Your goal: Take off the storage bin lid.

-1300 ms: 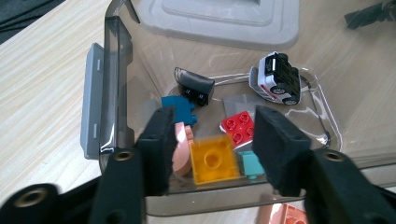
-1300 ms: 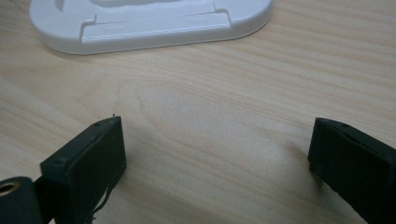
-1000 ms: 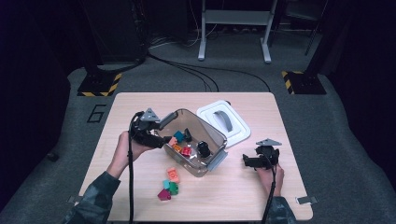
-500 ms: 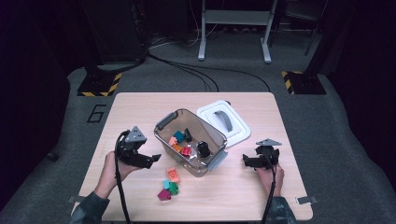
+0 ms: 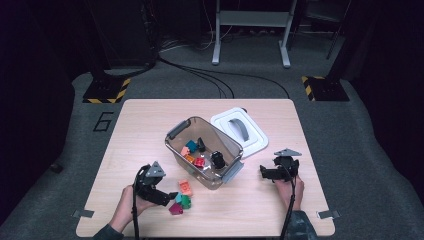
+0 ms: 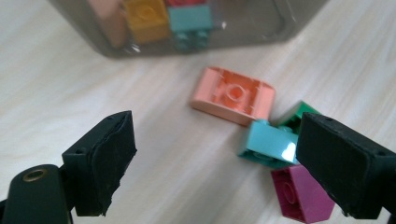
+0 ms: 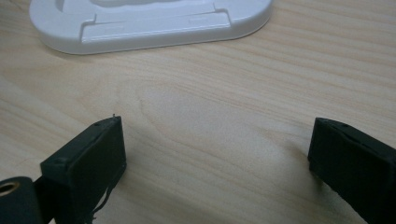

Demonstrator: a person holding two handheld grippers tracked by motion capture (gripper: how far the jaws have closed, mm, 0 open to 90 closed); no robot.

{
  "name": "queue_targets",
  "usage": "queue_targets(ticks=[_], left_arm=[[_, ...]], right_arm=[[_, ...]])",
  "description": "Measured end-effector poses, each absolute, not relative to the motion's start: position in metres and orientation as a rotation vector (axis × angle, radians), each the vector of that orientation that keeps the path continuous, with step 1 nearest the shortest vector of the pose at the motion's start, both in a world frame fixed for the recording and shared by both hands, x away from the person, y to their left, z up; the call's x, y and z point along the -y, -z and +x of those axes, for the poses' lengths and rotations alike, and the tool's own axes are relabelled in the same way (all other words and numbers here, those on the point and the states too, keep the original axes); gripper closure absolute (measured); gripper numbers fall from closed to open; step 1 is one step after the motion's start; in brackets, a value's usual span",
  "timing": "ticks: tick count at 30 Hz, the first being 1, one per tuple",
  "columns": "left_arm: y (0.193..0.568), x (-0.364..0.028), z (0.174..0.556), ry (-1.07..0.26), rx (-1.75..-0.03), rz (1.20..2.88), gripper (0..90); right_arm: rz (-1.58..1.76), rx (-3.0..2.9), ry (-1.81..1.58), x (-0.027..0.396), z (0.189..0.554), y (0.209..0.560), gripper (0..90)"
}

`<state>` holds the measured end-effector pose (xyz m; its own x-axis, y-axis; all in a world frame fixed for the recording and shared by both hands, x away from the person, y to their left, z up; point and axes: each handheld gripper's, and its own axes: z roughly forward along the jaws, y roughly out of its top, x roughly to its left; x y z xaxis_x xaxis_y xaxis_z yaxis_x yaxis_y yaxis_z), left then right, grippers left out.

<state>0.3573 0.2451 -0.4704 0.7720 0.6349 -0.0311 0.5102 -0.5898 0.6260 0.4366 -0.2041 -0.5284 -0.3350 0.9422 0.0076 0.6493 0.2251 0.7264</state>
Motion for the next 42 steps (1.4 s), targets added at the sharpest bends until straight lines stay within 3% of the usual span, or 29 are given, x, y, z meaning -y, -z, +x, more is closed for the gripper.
queue_targets(ticks=[6,15,29,42], left_arm=[[0.483,-0.236,0.357,-0.213,-0.834,2.358,14.0],[0.492,-0.236,0.361,-0.253,-0.859,2.376,20.7],[0.494,-0.235,0.362,-0.248,-0.785,2.362,58.0],[0.485,-0.252,0.368,-0.273,-0.832,2.317,58.8]], right_arm=[[1.465,-2.067,-0.897,0.204,0.437,0.528,3.3],[1.463,-2.067,-0.897,0.204,0.437,0.528,3.3],[1.463,-2.067,-0.896,0.204,0.437,0.528,3.3],[1.463,-2.068,-0.896,0.204,0.437,0.528,3.3]])
